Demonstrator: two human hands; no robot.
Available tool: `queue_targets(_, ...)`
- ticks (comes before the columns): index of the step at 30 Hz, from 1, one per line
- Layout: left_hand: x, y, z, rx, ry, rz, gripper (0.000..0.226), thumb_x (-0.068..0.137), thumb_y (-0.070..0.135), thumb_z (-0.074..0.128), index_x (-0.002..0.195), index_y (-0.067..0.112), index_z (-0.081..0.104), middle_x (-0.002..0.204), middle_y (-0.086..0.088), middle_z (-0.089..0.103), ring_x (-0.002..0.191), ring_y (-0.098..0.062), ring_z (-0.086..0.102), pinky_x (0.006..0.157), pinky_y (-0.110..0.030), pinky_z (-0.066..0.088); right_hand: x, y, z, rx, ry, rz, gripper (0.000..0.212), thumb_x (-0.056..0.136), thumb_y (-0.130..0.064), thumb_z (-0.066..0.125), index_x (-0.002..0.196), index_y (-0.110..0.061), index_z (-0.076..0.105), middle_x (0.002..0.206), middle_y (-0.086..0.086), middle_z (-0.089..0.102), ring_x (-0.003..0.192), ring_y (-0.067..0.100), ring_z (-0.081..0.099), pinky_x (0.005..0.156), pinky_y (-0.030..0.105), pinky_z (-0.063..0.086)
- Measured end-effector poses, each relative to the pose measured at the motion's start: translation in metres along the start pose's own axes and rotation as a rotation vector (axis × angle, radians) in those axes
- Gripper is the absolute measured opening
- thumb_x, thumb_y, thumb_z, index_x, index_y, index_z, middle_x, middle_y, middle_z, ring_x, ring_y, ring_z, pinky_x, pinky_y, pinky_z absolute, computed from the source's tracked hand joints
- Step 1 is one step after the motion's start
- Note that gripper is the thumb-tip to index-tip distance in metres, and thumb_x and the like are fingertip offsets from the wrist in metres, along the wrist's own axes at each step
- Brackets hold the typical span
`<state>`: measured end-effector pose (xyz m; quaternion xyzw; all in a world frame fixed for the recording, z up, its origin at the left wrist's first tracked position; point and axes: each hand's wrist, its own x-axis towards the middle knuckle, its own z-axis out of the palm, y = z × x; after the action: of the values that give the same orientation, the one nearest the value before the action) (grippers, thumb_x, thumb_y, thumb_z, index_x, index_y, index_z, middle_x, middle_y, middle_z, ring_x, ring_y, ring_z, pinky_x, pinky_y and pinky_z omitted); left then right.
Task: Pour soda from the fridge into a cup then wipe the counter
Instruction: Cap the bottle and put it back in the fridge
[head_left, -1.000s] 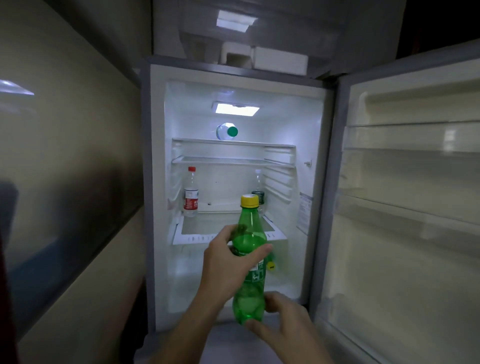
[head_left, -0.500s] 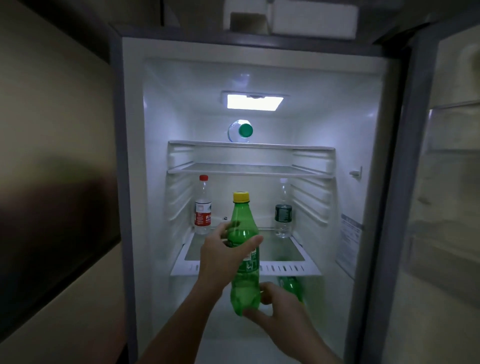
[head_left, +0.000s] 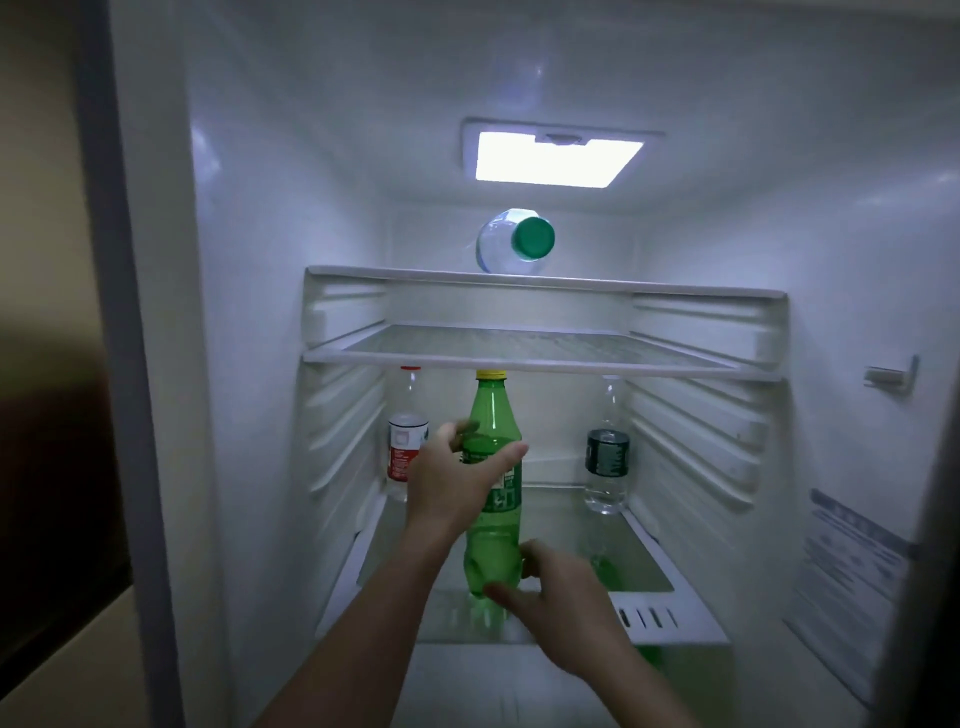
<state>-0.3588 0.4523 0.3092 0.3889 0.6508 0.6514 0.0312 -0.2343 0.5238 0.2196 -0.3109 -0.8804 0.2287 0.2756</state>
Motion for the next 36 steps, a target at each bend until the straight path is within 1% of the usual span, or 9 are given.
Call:
queue_targets(3,0.029,-0.012,0.004,0.001,0.021,0.005,0.064,0.07,0.046,0.086,0.121,0.017,0.062,0.096,0.015,0.063,0.09,-0.002,0.063,0.08,-0.027,0.057,0.035,0.005,0.012,-0.027,0.02,-0.023,0.051,0.074,-0.066,0.066,0.109,-0.03,0.063,0.103,-0.011,0.066,0.095,0.005,0.06,0.082,0.032,0.053)
queue_targets(7,0.067,-0.027,0.009,0.013,0.0,-0.028,0.068,0.07,0.046,0.086,0.126,0.019,0.059,0.105,0.01,0.064,0.098,-0.012,0.064,0.09,-0.034,0.056,0.075,0.004,0.024,0.023,-0.001,0.015,0.054,0.076,-0.059,0.071,0.116,-0.024,0.063,0.108,-0.009,0.068,0.097,0.007,0.063,0.083,0.034,0.055)
queue_targets(12,0.1,-0.05,0.02,0.005,0.015,-0.01,0.066,0.073,0.042,0.085,0.127,0.014,0.059,0.113,0.004,0.065,0.095,-0.008,0.06,0.071,-0.013,0.045,0.113,0.01,0.034,0.046,-0.034,0.04,0.048,0.08,-0.051,0.073,0.119,-0.026,0.061,0.112,-0.008,0.068,0.097,0.008,0.063,0.085,0.036,0.055)
queue_targets(17,0.111,-0.07,0.029,0.004,0.041,-0.011,0.065,0.072,0.041,0.086,0.125,0.015,0.06,0.102,0.014,0.061,0.085,0.012,0.054,0.062,-0.004,0.043,0.129,0.021,0.042,0.049,-0.043,0.048,0.049,0.079,-0.049,0.074,0.12,-0.026,0.061,0.115,-0.008,0.068,0.1,0.008,0.063,0.088,0.036,0.054)
queue_targets(20,0.114,-0.078,0.032,0.019,0.045,0.013,0.064,0.071,0.042,0.086,0.125,0.018,0.06,0.103,0.013,0.062,0.086,0.013,0.053,0.061,-0.001,0.043,0.131,0.022,0.045,0.072,-0.034,0.039,0.047,0.08,-0.046,0.075,0.12,-0.025,0.062,0.114,-0.007,0.069,0.1,0.008,0.062,0.088,0.032,0.053)
queue_targets(26,0.109,-0.085,0.039,0.027,0.05,0.026,0.07,0.067,0.039,0.089,0.127,0.022,0.058,0.105,0.011,0.066,0.098,-0.006,0.064,0.086,-0.028,0.055,0.132,0.025,0.047,-0.004,-0.05,0.046,0.043,0.079,-0.048,0.075,0.115,-0.026,0.062,0.107,-0.006,0.069,0.083,0.013,0.069,0.076,0.036,0.058)
queue_targets(28,0.107,-0.086,0.04,0.033,0.046,0.034,0.072,0.068,0.035,0.089,0.131,0.021,0.056,0.109,0.009,0.066,0.1,-0.008,0.063,0.089,-0.031,0.054,0.132,0.025,0.046,-0.027,-0.058,0.051,0.042,0.08,-0.046,0.075,0.114,-0.024,0.062,0.107,-0.004,0.069,0.081,0.015,0.069,0.074,0.036,0.058)
queue_targets(31,0.099,-0.086,0.039,0.05,0.013,-0.002,0.083,0.069,0.032,0.089,0.14,0.018,0.047,0.12,0.006,0.06,0.107,-0.01,0.059,0.092,-0.029,0.05,0.131,0.025,0.043,-0.092,-0.062,0.066,0.048,0.081,-0.047,0.074,0.117,-0.019,0.06,0.111,0.002,0.067,0.091,0.018,0.066,0.079,0.039,0.056)
queue_targets(36,0.073,-0.095,0.025,0.213,-0.057,-0.171,0.107,0.067,0.035,0.09,0.153,0.02,0.028,0.148,-0.007,0.047,0.131,-0.024,0.049,0.108,-0.048,0.043,0.112,0.026,0.028,-0.097,-0.034,0.063,0.073,0.081,-0.05,0.072,0.141,-0.02,0.043,0.136,0.003,0.055,0.117,0.02,0.055,0.094,0.042,0.051)
